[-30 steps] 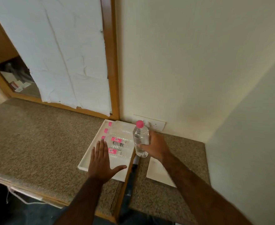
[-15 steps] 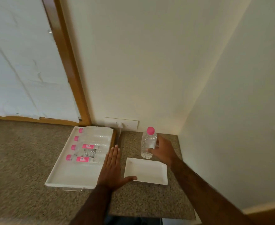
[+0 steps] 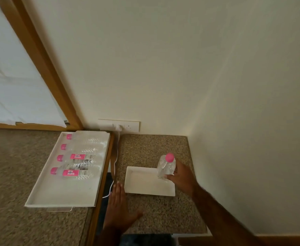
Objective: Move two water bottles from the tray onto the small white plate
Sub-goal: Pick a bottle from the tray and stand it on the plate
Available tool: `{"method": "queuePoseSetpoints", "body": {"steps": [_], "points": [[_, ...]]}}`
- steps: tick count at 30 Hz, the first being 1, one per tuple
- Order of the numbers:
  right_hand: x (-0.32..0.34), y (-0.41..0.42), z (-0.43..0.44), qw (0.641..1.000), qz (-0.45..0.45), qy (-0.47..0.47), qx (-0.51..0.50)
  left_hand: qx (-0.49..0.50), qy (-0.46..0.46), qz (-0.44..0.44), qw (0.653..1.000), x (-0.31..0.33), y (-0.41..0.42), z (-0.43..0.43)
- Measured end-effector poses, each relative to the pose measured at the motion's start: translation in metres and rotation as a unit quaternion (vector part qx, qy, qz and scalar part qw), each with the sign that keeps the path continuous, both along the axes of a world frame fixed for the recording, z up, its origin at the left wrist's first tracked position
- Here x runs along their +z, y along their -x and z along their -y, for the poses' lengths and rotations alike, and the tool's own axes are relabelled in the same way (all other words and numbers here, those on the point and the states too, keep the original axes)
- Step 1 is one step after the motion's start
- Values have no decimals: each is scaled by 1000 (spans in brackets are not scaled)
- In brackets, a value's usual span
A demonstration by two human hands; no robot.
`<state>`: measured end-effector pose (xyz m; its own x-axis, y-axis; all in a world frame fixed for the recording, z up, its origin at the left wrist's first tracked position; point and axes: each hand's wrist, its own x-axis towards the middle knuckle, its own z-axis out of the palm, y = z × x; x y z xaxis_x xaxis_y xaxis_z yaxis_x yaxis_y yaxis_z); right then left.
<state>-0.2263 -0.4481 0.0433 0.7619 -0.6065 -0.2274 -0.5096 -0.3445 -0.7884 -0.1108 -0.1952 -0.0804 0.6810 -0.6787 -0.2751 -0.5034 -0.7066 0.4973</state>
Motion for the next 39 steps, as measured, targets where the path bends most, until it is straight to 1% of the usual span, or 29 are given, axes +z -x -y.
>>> {"method": "queuePoseSetpoints", "body": {"steps": [3,11,13,20,26,39], "points": [[-19,4,3,1000,-5,-7,7,16,-15,-23,999,-11,6,4],[-47,7,7,1000,-2,-18,1,65,29,-40,997,-31,7,8],[-50,6,6,1000,-5,-24,6,74,27,-48,996,-32,7,7],[-60,8,1,999,-23,-35,6,36,-6,-21,999,-43,11,3],[-64,10,2,999,-16,-28,3,12,-15,-2,1000,-48,14,0],[-65,11,4,999,-29,-19,14,13,-35,-4,999,-44,16,1]]}}
